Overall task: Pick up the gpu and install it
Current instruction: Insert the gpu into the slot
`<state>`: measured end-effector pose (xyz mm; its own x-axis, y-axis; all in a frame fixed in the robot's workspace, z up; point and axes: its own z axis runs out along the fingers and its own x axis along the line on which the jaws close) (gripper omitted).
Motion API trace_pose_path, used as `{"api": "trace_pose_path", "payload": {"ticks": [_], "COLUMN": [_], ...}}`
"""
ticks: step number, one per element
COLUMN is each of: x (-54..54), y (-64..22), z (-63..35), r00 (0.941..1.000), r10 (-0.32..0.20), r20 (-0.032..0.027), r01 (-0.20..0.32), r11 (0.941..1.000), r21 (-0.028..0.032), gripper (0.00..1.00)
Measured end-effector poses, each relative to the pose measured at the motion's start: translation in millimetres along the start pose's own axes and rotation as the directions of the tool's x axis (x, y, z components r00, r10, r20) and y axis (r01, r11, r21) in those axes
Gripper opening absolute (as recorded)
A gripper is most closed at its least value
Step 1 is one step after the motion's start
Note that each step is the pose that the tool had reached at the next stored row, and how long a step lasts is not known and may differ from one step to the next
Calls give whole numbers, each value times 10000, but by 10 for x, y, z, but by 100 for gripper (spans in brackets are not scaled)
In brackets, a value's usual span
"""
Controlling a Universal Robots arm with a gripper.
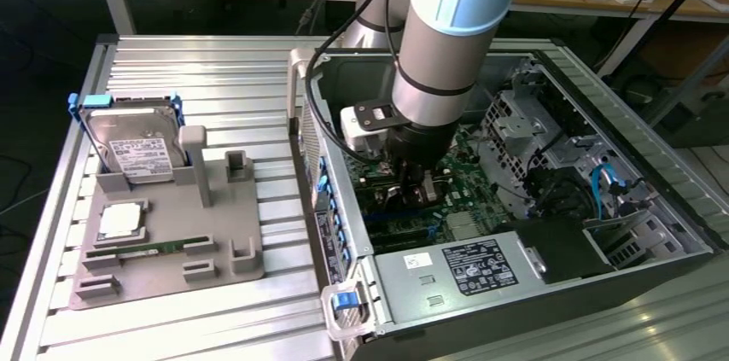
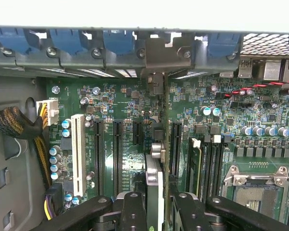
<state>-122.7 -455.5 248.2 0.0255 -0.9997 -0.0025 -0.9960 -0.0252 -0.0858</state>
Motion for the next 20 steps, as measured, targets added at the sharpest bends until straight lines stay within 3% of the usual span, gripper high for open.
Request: {"api": "trace_pose_path", "payload": {"ticks": [10, 20], "x": [0, 0], "y": [3, 1], "z": [34, -21], "r00": [10000, 10000], "r10": [0, 3], "r20": [0, 39], "r01": [0, -3], "r11": [10000, 10000], "r21": [0, 3], "gripper": [27, 27]}}
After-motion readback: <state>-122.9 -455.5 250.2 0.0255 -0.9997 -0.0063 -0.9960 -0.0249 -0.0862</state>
